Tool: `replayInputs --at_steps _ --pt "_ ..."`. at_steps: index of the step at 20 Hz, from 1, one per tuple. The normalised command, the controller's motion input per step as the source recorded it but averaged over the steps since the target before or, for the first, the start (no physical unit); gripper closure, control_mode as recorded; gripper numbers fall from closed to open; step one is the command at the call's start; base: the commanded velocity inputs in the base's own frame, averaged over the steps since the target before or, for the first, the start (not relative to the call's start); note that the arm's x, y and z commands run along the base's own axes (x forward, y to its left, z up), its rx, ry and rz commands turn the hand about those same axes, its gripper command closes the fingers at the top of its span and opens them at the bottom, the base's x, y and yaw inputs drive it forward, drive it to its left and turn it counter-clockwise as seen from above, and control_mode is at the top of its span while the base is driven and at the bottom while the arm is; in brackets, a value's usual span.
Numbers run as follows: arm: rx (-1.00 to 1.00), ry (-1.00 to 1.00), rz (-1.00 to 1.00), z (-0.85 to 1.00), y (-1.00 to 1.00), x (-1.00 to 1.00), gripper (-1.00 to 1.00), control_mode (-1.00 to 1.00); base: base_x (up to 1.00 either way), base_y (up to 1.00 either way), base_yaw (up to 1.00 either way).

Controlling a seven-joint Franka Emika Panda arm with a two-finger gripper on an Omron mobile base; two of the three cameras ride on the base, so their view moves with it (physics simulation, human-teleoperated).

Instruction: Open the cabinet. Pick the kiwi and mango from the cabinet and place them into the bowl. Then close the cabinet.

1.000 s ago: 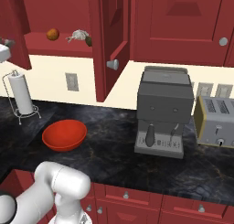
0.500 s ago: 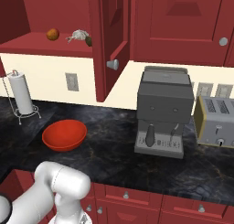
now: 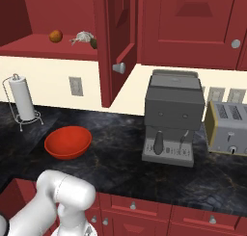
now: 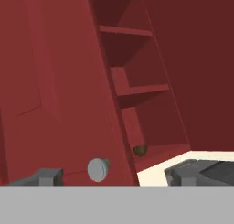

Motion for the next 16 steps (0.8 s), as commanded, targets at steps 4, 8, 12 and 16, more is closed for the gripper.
replayInputs --at_steps 4,8,12,16 --pt "0.19 0.0 0.0 0.0 -0.98 -0.6 -1.0 -1.0 0.0 0.0 0.0" --pt "0.22 0.0 0.03 0.0 -1.0 -0.09 -1.0 -1.0 0.0 0.0 0.0" --pt "0.22 -0.03 0.13 0.0 -1.0 0.0 -1.0 -1.0 0.0 0.0 0.0" --pt "0.15 -0.01 0.22 -0.03 -0.89 0.12 -1.0 -1.0 0.0 0.0 0.0"
